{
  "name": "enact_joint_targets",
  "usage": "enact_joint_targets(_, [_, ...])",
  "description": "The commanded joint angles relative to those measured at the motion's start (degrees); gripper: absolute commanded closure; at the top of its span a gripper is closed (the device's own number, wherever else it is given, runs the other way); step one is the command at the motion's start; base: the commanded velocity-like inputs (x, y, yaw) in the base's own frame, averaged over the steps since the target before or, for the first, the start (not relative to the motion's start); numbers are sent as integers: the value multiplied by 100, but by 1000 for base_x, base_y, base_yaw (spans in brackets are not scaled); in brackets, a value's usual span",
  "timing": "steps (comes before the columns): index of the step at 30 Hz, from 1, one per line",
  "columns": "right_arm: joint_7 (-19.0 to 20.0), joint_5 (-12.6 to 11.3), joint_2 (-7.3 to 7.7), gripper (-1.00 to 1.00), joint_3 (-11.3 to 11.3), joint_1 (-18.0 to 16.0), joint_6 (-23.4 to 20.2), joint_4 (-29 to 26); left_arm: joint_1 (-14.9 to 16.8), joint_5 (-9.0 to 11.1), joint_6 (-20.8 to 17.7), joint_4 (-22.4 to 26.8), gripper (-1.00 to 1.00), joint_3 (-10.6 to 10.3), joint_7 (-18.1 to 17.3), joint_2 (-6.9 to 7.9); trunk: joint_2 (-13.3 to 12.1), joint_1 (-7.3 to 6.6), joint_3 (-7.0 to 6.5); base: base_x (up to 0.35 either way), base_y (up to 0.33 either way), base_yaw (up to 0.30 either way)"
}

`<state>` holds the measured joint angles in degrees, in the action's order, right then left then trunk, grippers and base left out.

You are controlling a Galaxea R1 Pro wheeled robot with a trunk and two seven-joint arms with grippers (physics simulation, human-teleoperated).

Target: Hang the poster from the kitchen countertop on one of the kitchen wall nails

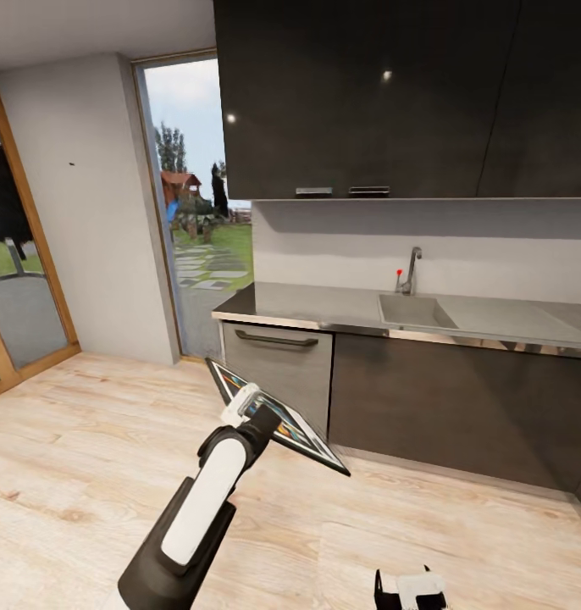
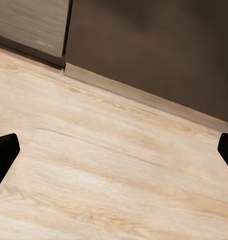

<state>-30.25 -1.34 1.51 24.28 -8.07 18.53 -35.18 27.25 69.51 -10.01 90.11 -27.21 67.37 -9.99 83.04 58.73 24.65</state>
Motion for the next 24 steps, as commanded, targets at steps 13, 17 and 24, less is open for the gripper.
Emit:
enact_joint_targets(13, [-94, -23, -40, -100, 140, -67, -14, -91, 8, 438, -63, 6, 100, -465, 133, -1, 4, 0, 79, 0, 0, 24])
enact_joint_targets(17, [-95, -24, -58, -100, 146, -71, -10, -106, 8, 454, -63, 6, 100, -483, 273, -1, 4, 0, 115, 0, 0, 13])
enact_joint_targets(24, [-100, -24, -66, -100, 147, -71, -8, -117, 8, 455, -63, 6, 100, -487, 328, -1, 4, 0, 179, 0, 0, 3])
